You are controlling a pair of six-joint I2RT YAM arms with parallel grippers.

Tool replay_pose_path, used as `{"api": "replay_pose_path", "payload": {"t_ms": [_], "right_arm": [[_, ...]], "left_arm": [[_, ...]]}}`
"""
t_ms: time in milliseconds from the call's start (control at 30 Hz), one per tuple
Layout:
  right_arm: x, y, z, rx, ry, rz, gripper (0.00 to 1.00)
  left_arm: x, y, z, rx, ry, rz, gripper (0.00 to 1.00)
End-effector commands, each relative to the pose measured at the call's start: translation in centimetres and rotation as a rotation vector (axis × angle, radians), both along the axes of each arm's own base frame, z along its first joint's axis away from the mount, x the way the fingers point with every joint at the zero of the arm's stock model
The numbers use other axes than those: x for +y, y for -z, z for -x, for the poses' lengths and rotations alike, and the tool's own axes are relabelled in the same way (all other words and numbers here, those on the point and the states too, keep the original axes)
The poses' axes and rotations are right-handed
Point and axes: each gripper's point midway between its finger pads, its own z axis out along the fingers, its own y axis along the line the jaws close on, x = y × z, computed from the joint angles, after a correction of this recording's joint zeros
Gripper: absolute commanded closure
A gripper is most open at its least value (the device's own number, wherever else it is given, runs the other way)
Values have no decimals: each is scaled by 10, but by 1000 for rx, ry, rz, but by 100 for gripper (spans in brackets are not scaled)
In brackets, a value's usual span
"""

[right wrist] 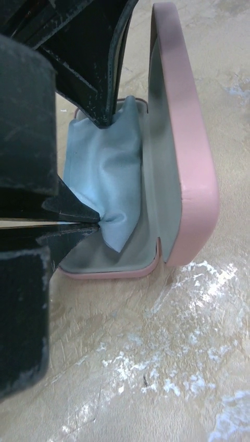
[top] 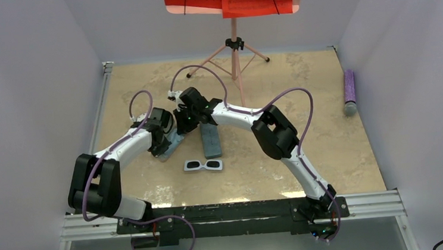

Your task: Organize the sunglasses

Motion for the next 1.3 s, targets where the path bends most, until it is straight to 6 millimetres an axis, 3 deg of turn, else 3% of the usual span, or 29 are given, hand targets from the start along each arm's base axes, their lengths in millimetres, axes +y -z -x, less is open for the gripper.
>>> {"api": "replay_pose_path", "payload": {"t_ms": [0, 300, 467, 600, 833, 967, 1100, 1167, 1267], "right_arm": [[9, -26, -16, -58, 42, -37, 100], [2, -28, -36, -123, 112, 21, 89], [0, -34, -33, -128, 95, 21, 78], [-1, -42, -31, -134, 97, 6, 73], [-5, -67, -30, -160, 106, -14, 64], [-18, -86, -29, -184, 150, -18, 57], [-36, -113, -26, -229, 209, -43, 41], [-48, -123, -24, -241, 245, -44, 30], [-67, -137, -17, -243, 281, -73, 25]], "left_arm": [[1, -3, -6, -3, -16, -1, 100], [0, -3, -5, 3, -27, 4, 100], [-1, 0, -3, 13, -30, 13, 100], [-2, -4, -4, 9, -30, 17, 78], [-6, -21, -7, -37, -15, 46, 74], [-10, -36, -5, -66, 13, 72, 56], [-12, -50, 1, -99, 27, 102, 38], [-16, -59, 6, -129, 41, 134, 26], [-26, -69, 13, -176, 85, 205, 4]]}}
